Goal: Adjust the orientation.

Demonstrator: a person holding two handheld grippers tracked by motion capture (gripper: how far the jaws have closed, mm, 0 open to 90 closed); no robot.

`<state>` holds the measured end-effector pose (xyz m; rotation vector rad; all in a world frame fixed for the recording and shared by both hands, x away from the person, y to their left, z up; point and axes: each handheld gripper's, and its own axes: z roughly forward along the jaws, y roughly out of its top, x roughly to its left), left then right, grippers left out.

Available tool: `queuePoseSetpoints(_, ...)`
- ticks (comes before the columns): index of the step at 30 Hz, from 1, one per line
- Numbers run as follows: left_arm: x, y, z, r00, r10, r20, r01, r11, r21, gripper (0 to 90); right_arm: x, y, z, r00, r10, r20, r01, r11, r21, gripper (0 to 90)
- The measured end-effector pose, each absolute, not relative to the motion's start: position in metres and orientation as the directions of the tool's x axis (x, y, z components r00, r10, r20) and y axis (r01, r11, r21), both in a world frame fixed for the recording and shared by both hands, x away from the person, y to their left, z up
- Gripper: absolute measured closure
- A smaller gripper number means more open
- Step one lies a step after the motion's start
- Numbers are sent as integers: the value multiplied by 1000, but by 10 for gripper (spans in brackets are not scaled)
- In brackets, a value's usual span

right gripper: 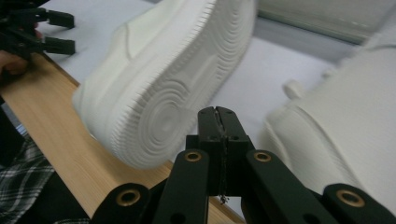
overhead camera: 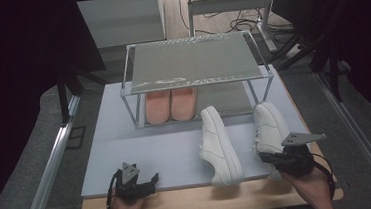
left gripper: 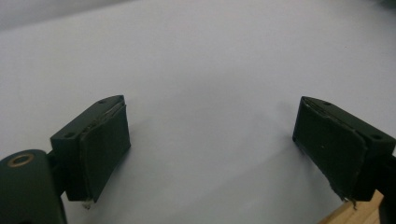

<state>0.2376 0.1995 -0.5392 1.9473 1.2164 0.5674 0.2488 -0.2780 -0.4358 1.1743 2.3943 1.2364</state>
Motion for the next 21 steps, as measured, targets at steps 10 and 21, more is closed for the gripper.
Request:
queuePoseSetpoints(10, 238, 199, -539, 448, 894, -22, 558, -260, 788, 104, 256, -246, -436, -712, 678, 182, 533, 353, 769, 896)
queuePoseSetpoints(21, 238, 199, -539, 448, 894, -22, 558, -260, 788, 104, 266, -220, -435, -748, 642, 170, 500, 376, 780, 894)
